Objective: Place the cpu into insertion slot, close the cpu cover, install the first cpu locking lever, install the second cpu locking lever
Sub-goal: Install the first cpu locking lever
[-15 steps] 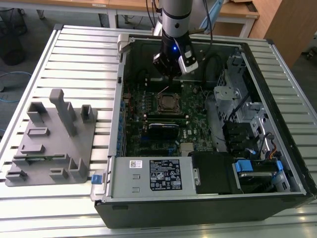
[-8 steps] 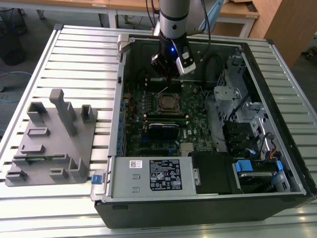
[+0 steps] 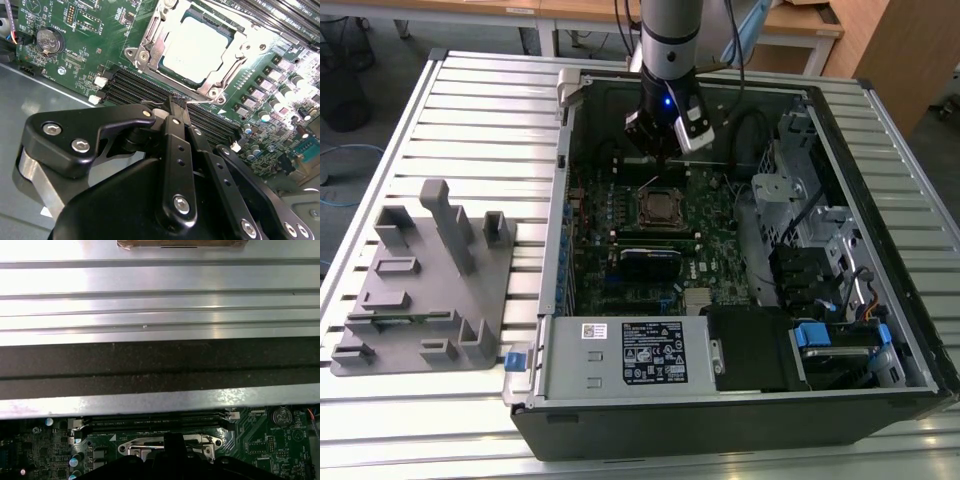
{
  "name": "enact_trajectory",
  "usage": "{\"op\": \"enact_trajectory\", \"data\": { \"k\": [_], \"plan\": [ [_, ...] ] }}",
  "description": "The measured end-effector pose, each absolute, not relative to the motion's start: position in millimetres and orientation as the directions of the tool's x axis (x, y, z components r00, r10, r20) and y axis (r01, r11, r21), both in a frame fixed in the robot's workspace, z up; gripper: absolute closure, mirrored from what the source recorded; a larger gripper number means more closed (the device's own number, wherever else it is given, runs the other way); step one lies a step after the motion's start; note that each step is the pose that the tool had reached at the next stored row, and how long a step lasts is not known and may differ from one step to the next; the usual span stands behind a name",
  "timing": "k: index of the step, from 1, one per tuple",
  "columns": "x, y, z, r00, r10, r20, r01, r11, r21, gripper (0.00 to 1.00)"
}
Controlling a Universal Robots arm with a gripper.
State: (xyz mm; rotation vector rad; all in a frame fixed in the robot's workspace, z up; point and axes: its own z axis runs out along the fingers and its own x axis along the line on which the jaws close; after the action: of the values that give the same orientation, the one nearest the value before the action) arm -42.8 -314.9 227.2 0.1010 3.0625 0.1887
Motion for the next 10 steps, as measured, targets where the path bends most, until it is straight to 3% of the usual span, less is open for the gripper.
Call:
{"op": "enact_trajectory", "data": {
  "k": [10],
  "plan": [
    [-42.9,-314.7,225.2,-0.995,0.070,-0.067,0.061,0.990,0.124,0.89]
  ]
}}
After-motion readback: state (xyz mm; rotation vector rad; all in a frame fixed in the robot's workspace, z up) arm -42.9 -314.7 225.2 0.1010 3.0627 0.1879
